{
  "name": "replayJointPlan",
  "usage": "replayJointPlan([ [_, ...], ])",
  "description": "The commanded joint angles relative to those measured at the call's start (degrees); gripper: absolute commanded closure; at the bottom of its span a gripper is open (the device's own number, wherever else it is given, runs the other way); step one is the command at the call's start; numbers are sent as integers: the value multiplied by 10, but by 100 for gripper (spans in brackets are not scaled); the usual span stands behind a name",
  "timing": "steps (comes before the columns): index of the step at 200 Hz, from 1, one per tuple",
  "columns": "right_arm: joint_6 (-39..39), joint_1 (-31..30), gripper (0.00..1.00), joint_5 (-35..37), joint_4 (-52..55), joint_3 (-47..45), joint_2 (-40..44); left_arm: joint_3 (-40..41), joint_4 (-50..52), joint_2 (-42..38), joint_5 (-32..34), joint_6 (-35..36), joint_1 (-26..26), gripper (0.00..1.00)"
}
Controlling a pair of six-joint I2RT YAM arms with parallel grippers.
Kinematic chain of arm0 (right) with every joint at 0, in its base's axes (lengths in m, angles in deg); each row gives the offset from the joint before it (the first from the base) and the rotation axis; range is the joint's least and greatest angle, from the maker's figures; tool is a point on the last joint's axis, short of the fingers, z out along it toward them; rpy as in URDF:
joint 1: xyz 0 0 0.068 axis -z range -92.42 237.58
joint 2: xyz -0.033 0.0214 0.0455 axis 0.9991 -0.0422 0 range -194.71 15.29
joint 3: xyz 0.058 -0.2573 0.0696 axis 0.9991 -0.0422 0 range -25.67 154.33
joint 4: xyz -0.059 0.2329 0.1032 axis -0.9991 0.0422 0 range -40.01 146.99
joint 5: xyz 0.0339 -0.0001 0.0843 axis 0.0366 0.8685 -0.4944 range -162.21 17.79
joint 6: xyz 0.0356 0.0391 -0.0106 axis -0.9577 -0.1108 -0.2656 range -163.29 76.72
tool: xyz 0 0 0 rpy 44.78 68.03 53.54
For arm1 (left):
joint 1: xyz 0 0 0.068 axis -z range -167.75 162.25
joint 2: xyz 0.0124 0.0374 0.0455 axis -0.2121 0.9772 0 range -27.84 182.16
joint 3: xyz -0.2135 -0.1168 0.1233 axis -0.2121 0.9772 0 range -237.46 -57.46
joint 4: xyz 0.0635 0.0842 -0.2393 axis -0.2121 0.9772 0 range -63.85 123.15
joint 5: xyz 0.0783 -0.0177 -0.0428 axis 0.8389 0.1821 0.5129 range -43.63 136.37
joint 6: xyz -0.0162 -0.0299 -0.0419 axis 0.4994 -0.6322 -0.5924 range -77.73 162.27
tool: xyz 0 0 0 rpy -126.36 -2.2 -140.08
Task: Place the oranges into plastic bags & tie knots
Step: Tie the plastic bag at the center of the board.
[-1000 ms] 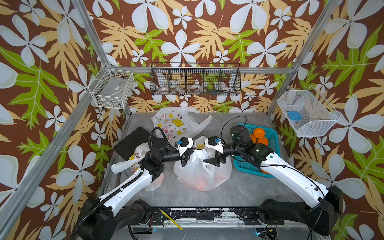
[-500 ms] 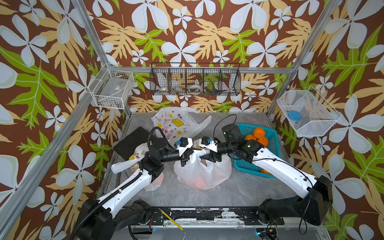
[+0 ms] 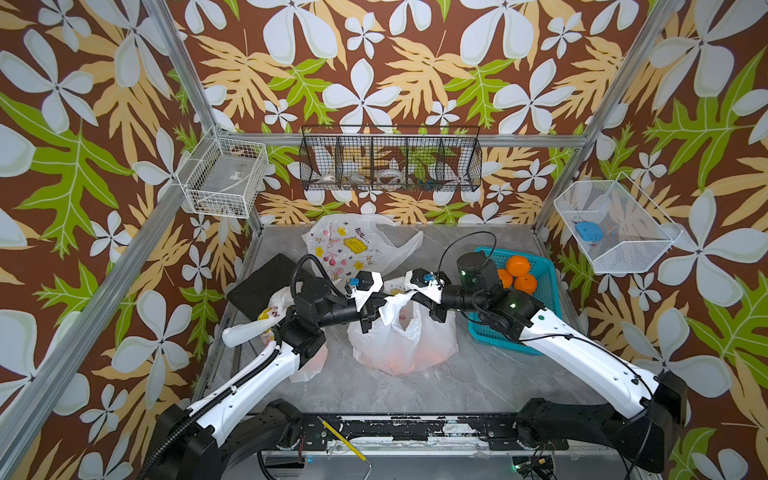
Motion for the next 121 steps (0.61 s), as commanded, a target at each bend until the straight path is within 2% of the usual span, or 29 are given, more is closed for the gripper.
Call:
replayJointPlan([
  [1, -44, -2, 100, 52, -93, -19, 11, 6, -17, -7, 5, -27, 10, 100],
  [30, -86, -8, 100, 73, -174, -58, 15, 16, -32, -8, 21, -41, 33, 100],
  [67, -171, -8, 100, 45, -322, -118, 16, 40, -88, 2, 54, -66, 70, 100],
  [121, -288, -8, 100, 38, -563, -225, 15, 87, -230, 44, 157, -125, 140, 100],
])
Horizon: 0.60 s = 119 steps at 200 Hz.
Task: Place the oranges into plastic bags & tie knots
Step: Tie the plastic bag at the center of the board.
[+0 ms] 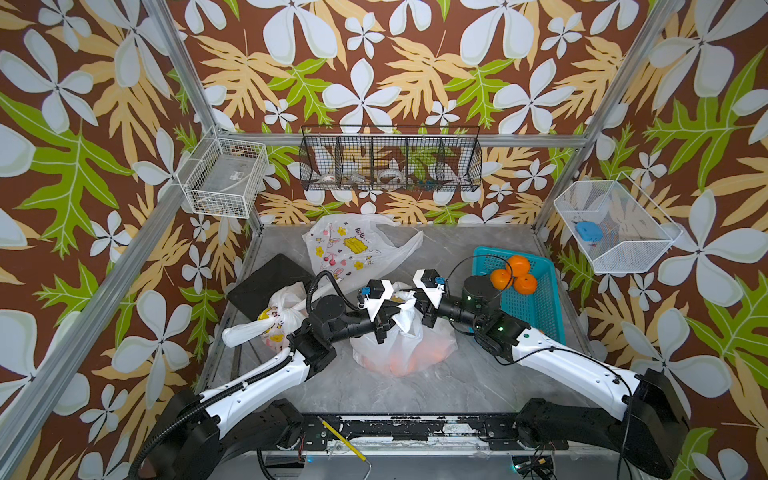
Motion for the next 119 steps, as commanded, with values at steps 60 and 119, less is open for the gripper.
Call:
replayJointPlan([
  [60, -136, 1, 100, 29, -324, -99, -4, 55, -208, 57, 32, -71, 52, 100],
  [119, -141, 1, 100, 22, -369, -124, -13, 105, -274, 52, 54, -71, 52, 89],
])
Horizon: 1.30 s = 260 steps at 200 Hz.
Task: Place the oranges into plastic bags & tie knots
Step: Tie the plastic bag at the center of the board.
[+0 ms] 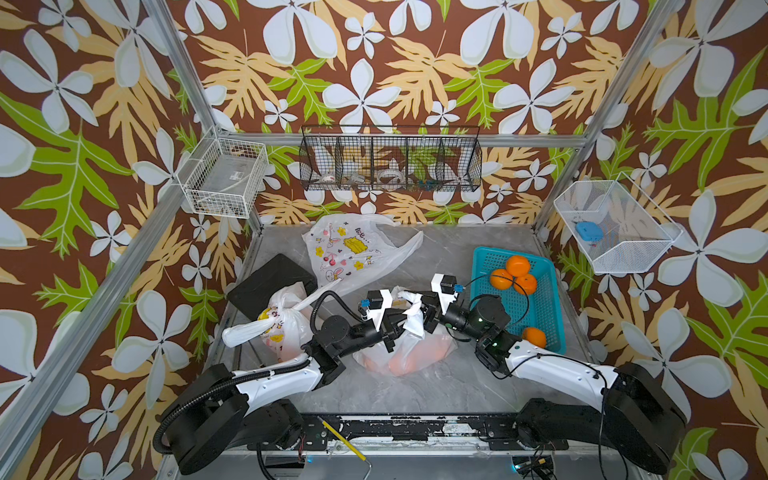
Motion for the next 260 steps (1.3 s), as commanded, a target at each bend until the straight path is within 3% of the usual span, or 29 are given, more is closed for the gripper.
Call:
replayJointPlan([
  [1, -12, 1, 100, 22, -83, -7, 2, 21, -21, -16, -16, 1, 3, 87],
  [41, -8, 1, 100, 20, -98, -16, 5, 56, 82, -107, 30, 35, 3, 60],
  [71, -2, 1, 100, 19, -87, -14, 7, 87, 173, -238, 93, 52, 2, 46],
  [99, 6, 1, 100, 8, -86, -12, 8, 77, 263, -354, 154, 39, -4, 38],
  [119, 14, 1, 100, 4, -85, -12, 6, 53, 281, -388, 158, -27, -27, 37],
  [141, 19, 1, 100, 1, -89, -12, 4, 22, 271, -377, 139, -146, -45, 36],
  [193, 21, 0, 100, -6, -86, -6, 4, -46, 214, -246, 57, -384, -46, 41],
  [260, 23, -6, 100, -5, -86, -7, 6, -43, 167, -168, 59, -499, -48, 42],
])
